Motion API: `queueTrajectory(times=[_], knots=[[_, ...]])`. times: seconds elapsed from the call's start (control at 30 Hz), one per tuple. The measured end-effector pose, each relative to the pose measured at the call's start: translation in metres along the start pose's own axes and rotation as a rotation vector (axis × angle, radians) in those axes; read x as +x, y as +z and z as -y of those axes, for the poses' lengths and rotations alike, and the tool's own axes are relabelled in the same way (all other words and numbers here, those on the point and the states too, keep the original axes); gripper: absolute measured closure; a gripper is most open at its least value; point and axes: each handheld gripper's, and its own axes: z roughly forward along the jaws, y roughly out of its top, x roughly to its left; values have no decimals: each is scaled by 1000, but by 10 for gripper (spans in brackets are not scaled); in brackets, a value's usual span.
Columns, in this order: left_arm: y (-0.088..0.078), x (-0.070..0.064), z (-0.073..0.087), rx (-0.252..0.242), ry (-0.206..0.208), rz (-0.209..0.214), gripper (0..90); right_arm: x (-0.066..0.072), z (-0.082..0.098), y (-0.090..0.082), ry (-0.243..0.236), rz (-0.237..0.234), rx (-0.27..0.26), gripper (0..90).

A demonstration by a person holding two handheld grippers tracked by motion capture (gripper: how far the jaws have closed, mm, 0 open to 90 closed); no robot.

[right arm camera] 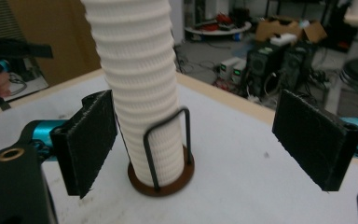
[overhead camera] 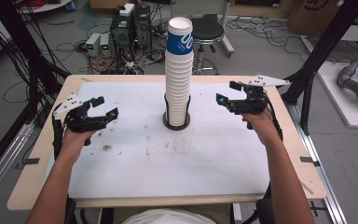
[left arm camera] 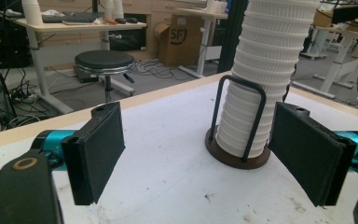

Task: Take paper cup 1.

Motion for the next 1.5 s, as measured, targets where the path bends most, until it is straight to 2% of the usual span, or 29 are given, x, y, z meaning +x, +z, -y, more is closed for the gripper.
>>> queueTrajectory(times=[0.07,0.13,0.17,0.2,0.23,0.27,0.3,0.33,0.4,0.57,0.67,0.83,1.1,1.23,1.37,1.4,1.43,1.5], knots=[[-1,0,-1,-4,-10,10,178,2,-12,10,-39,-20,19,142],[-1,0,-2,-1,-7,13,178,4,-24,21,-75,-60,38,142],[-1,0,-2,-1,-7,13,178,4,-24,21,-75,-60,38,142],[-2,-1,-3,0,-3,13,178,6,-34,32,-82,-100,41,142],[-2,-1,-3,0,-3,13,178,6,-34,32,-82,-100,41,142],[-2,-2,-3,-2,-7,14,178,6,-43,41,-65,-141,17,142],[-2,-2,-3,-2,-7,14,178,6,-43,41,-65,-141,17,142],[-3,-1,-4,-4,-9,16,178,7,-51,50,-65,-166,10,142],[-3,-1,-4,-3,-11,17,178,7,-58,57,-59,-204,-12,142],[-2,0,-4,0,-10,18,178,9,-71,69,-80,-242,-21,142],[0,1,-7,1,-8,21,178,8,-77,77,-85,-249,-8,142],[2,3,-17,6,3,36,178,10,-85,89,-112,-289,-15,142],[9,4,-37,4,23,61,178,7,-88,103,-104,-326,-24,142],[18,1,-57,-14,38,96,178,7,-89,103,-111,-321,-21,151],[26,-1,-68,-2,57,109,179,8,-90,102,-105,-300,-17,161],[31,-3,-77,-6,71,118,179,8,-90,102,-110,-300,-18,163],[31,-3,-77,-6,71,118,179,8,-90,102,-110,-300,-18,163],[38,-5,-92,-21,76,145,179,10,-90,102,-119,-303,-11,170]])
